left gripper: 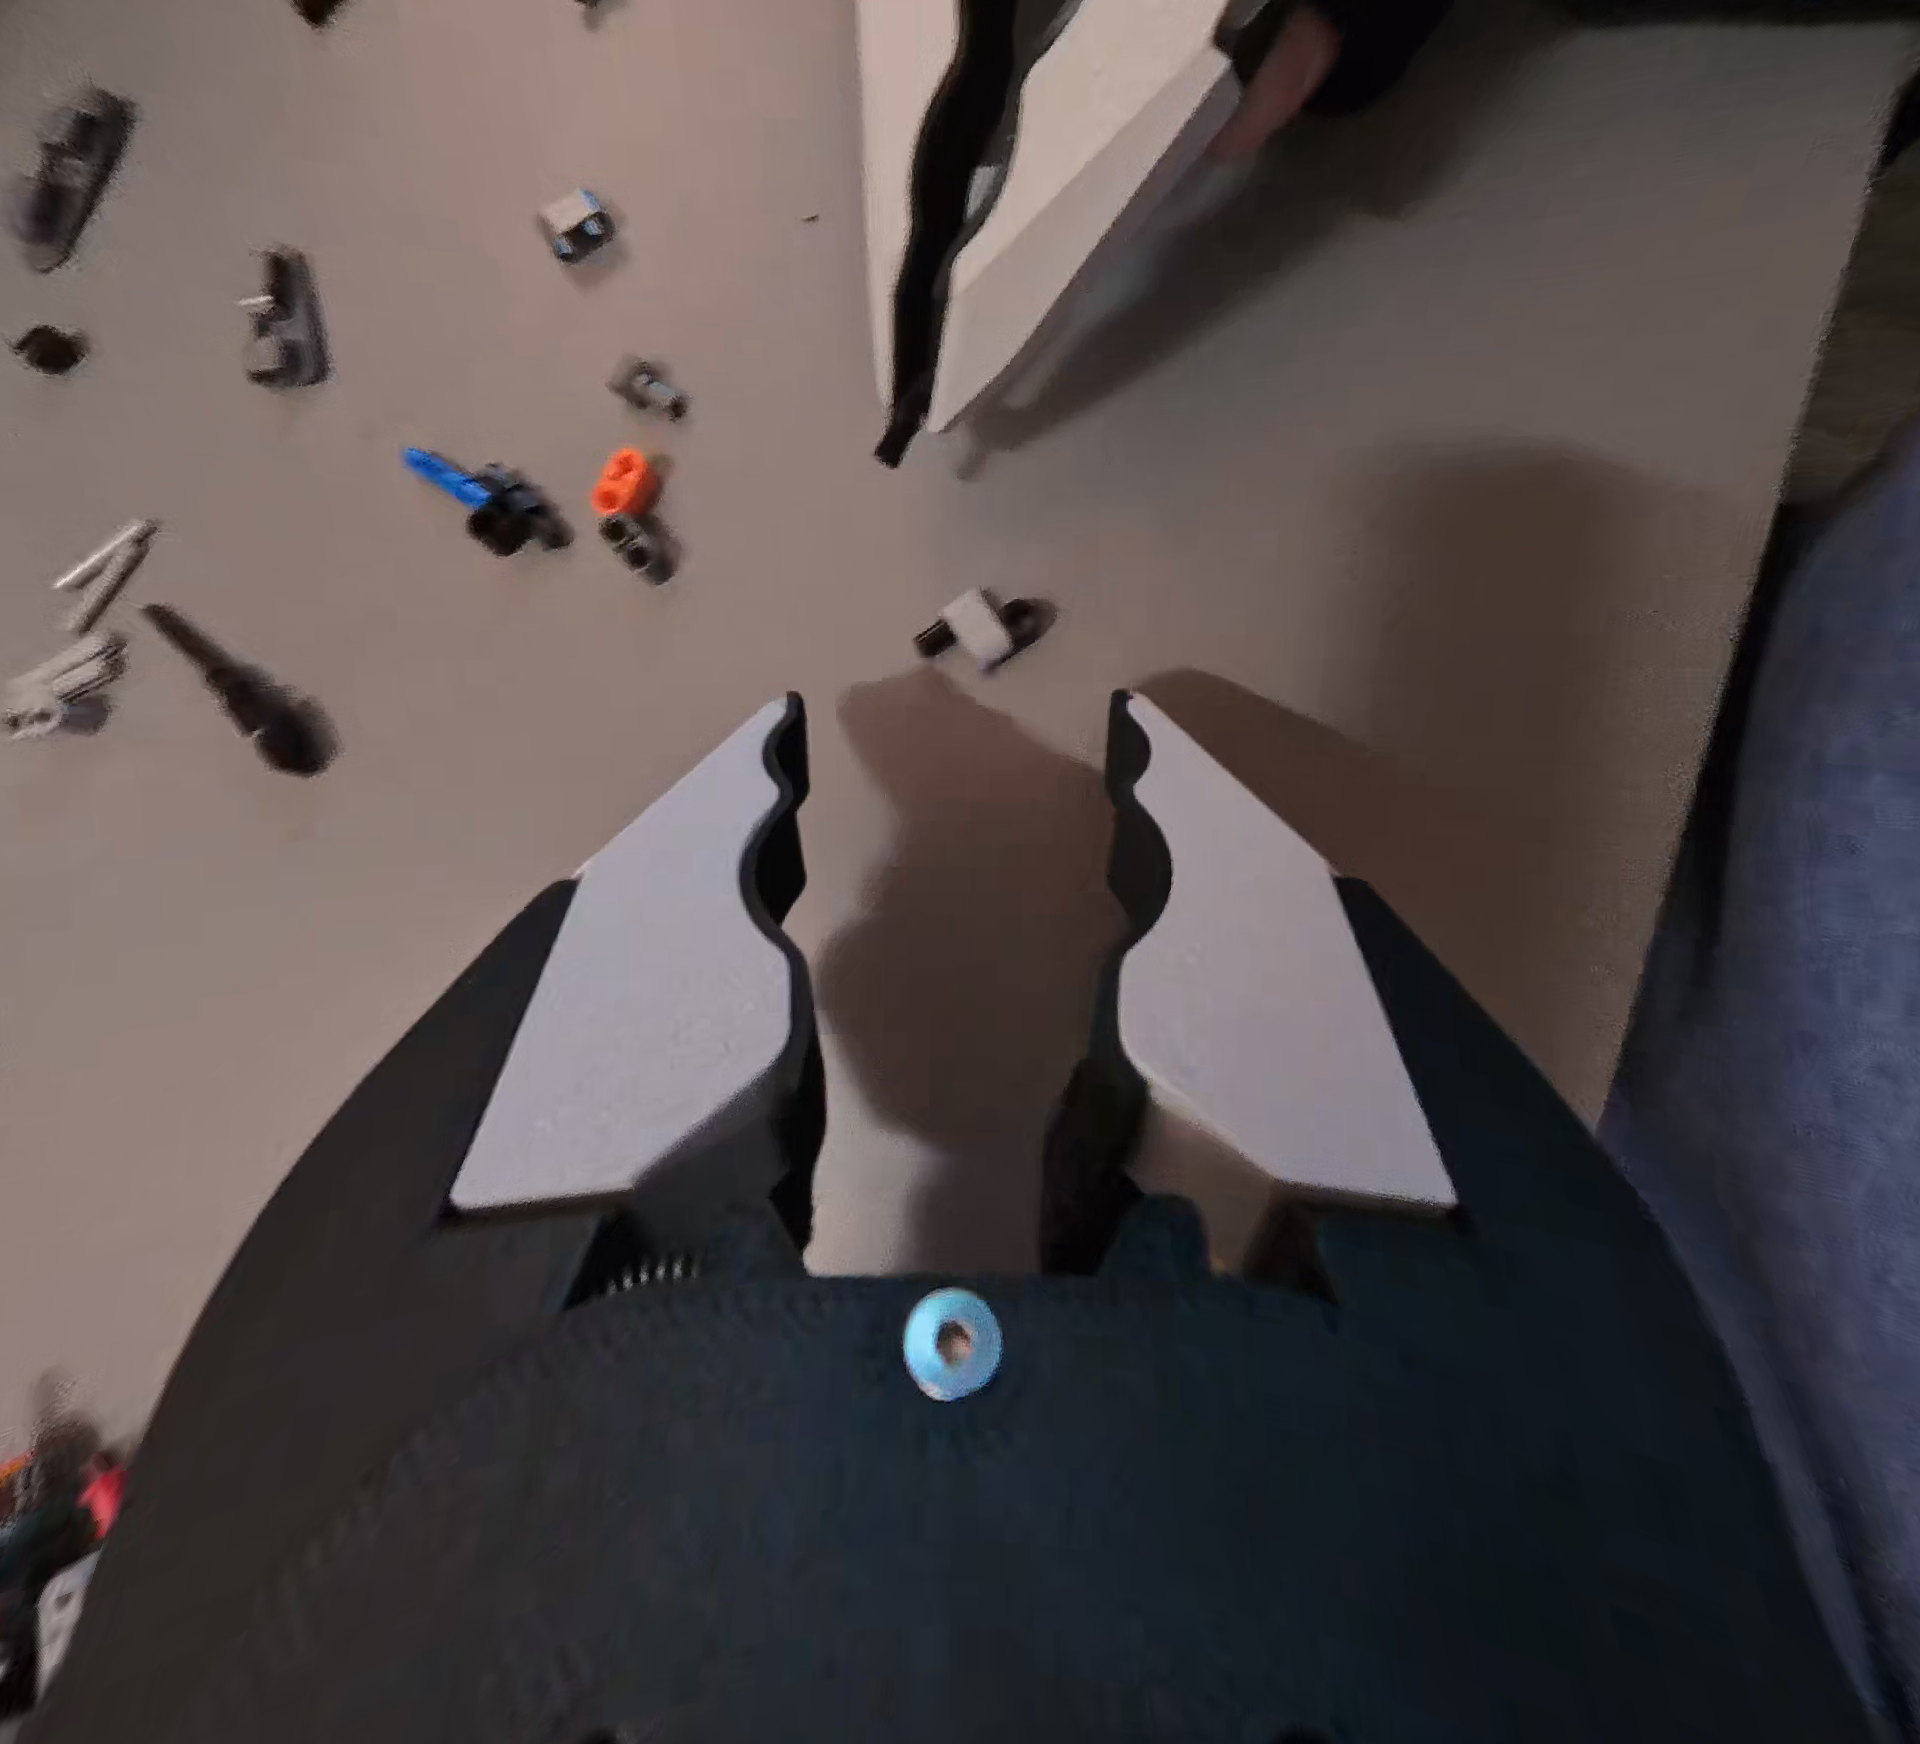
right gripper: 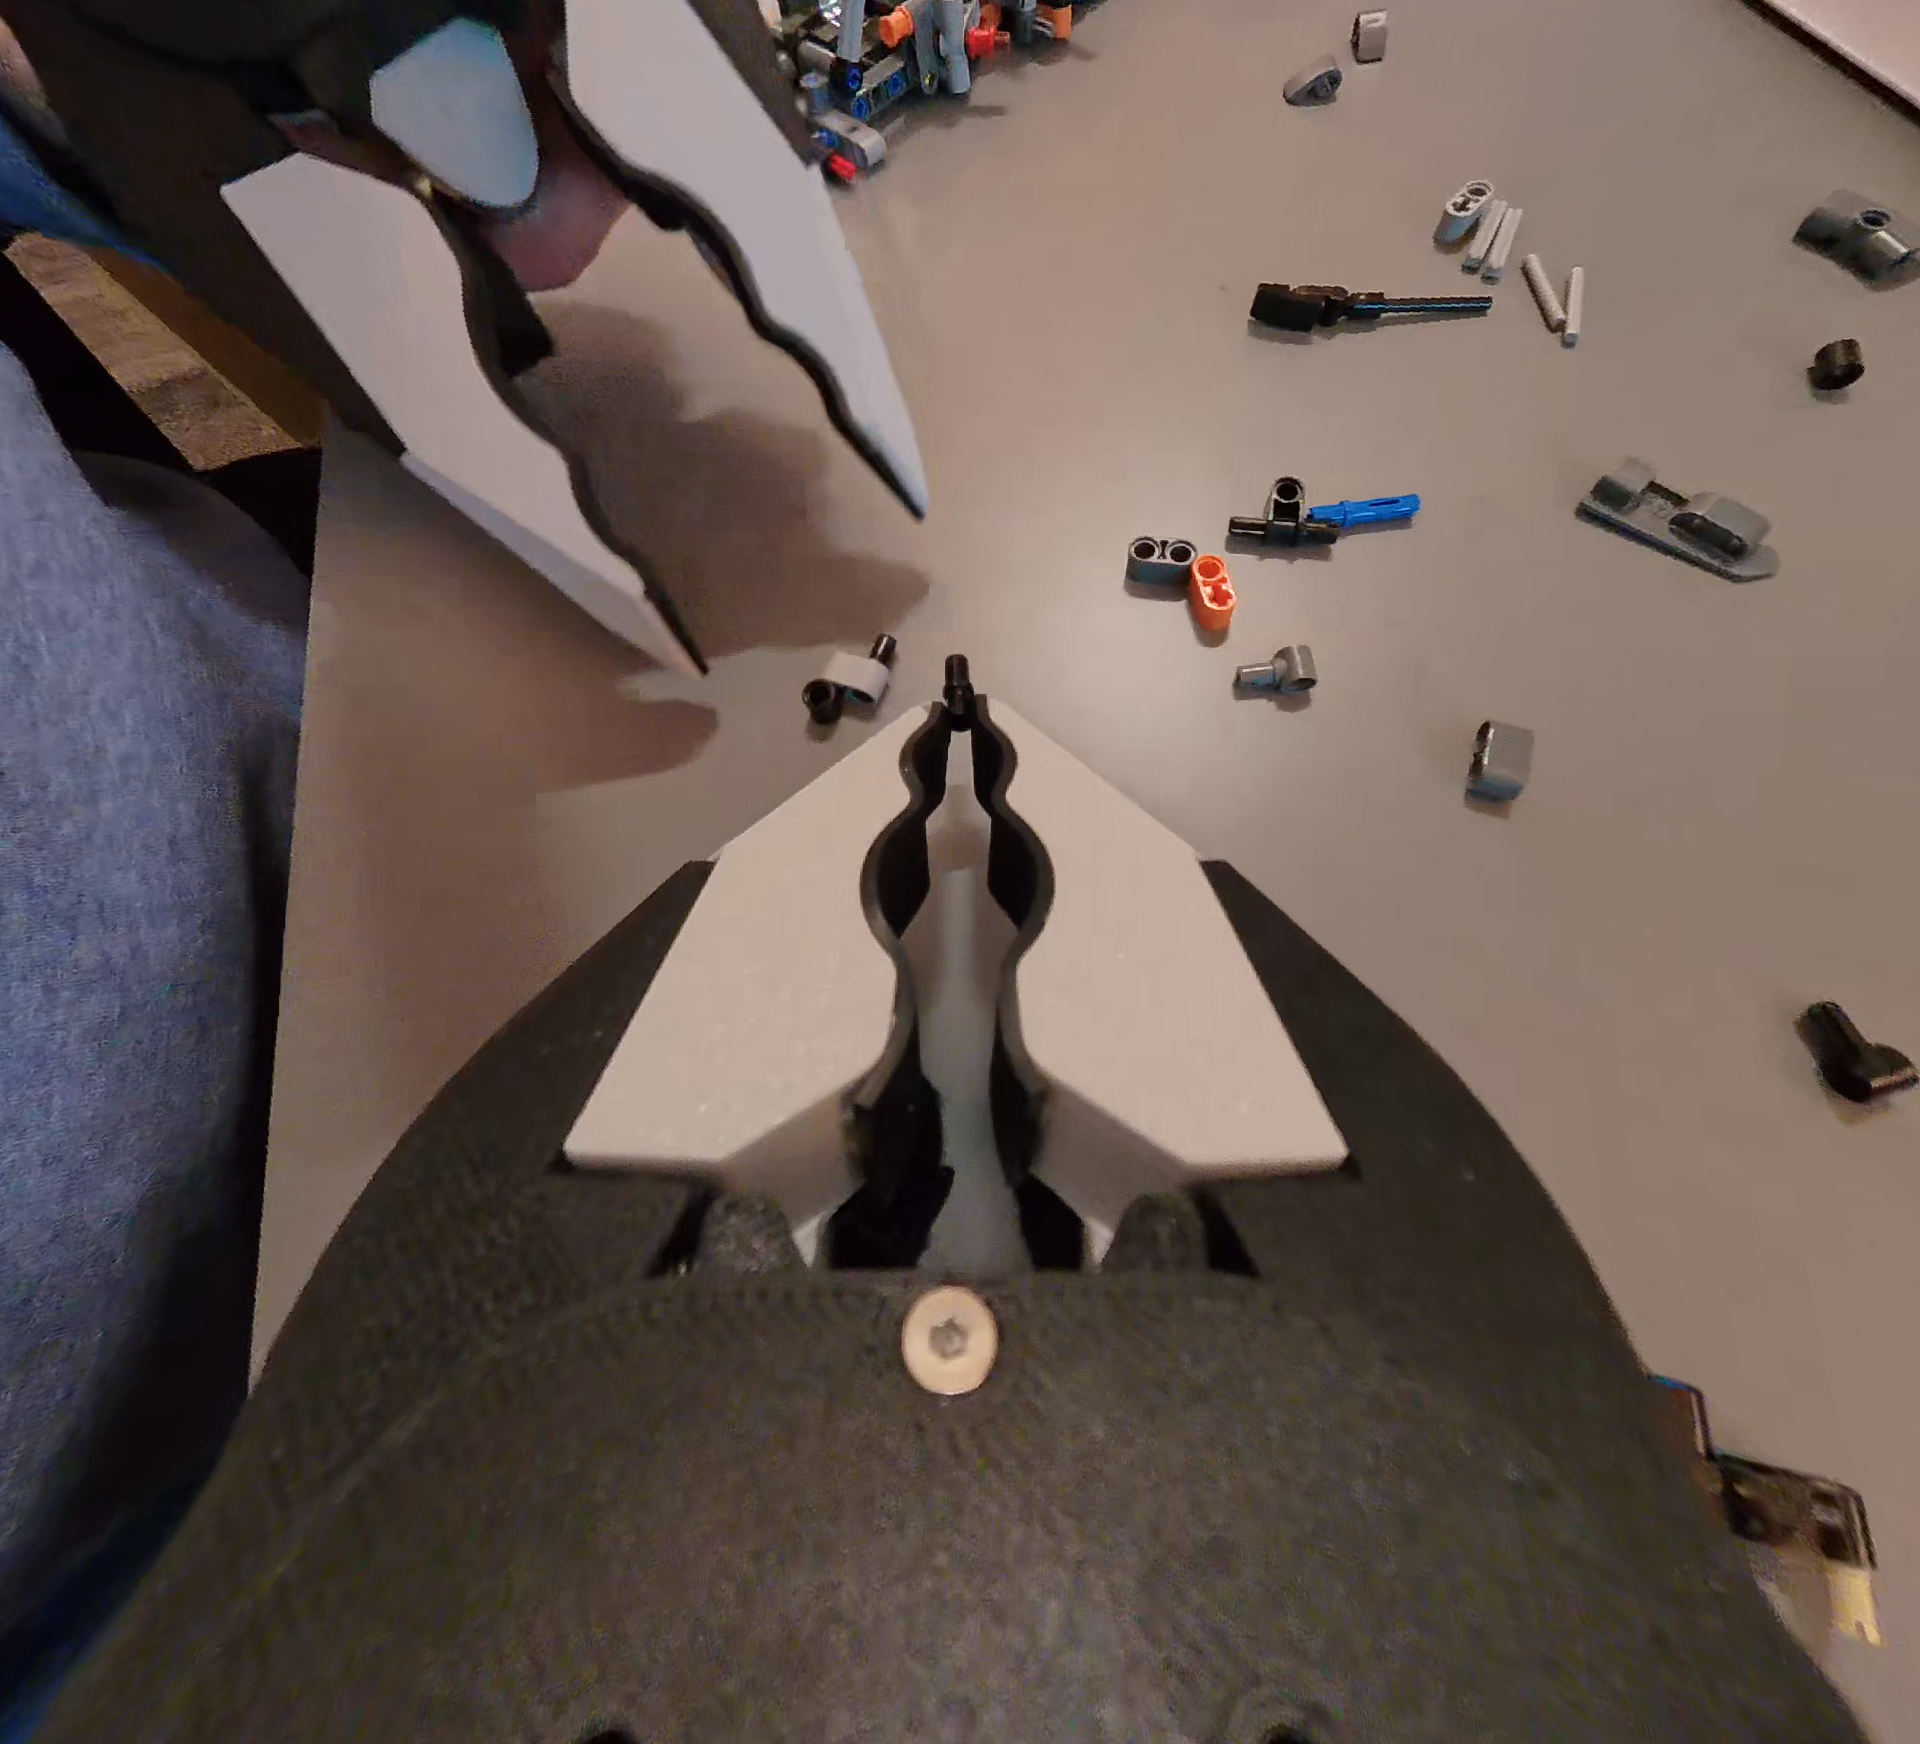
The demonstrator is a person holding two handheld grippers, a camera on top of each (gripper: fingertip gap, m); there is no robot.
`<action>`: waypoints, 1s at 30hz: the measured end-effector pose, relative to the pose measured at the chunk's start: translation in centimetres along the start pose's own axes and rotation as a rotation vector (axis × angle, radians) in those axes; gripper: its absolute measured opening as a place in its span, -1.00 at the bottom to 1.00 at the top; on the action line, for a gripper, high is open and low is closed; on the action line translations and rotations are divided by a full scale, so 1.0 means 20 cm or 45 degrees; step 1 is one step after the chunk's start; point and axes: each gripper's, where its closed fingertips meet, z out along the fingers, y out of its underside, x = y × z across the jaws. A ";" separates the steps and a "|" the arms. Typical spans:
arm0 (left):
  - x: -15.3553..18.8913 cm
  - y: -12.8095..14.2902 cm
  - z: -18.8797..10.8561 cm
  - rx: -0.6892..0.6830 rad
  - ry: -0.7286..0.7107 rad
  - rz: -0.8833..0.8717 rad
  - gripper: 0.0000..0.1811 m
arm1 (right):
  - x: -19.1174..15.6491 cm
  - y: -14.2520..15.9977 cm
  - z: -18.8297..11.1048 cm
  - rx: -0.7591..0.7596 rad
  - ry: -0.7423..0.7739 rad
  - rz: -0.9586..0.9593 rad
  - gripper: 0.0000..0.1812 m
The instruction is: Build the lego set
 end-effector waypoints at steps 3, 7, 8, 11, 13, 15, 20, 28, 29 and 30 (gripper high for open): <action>0.02 -0.01 0.05 -0.025 -0.058 0.126 -0.49 | 0.00 -0.01 -0.01 0.017 -0.010 -0.003 -0.99; 0.00 -0.03 0.07 -0.030 -0.017 0.226 -0.55 | -0.01 0.00 -0.01 0.012 -0.026 -0.020 -0.99; 0.00 -0.03 0.07 -0.043 -0.004 0.251 -0.57 | -0.02 0.00 -0.01 0.009 -0.027 -0.026 -0.99; 0.04 -0.04 0.08 -0.050 0.093 0.323 -0.71 | -0.02 0.00 -0.01 0.010 -0.033 -0.037 -0.99; 0.08 -0.05 0.10 -0.039 0.168 0.325 -0.80 | -0.03 0.00 -0.01 0.015 -0.036 -0.036 -0.99; 0.07 -0.05 0.10 -0.025 0.183 0.295 -0.79 | -0.03 0.00 -0.01 0.014 -0.038 -0.036 -0.99; 0.05 -0.05 0.10 -0.007 0.141 0.292 -0.81 | -0.03 0.00 -0.01 0.011 -0.039 -0.043 -0.99; 0.00 -0.01 0.07 -0.004 0.056 0.298 -0.84 | -0.05 -0.05 -0.02 0.042 -0.054 -0.070 -0.99; -0.01 -0.01 0.07 -0.010 0.055 0.287 -0.84 | -0.05 -0.06 -0.02 0.044 -0.057 -0.076 -0.99; -0.03 0.00 0.07 -0.020 0.023 0.287 -0.84 | -0.05 -0.07 -0.03 0.046 -0.058 -0.081 -0.99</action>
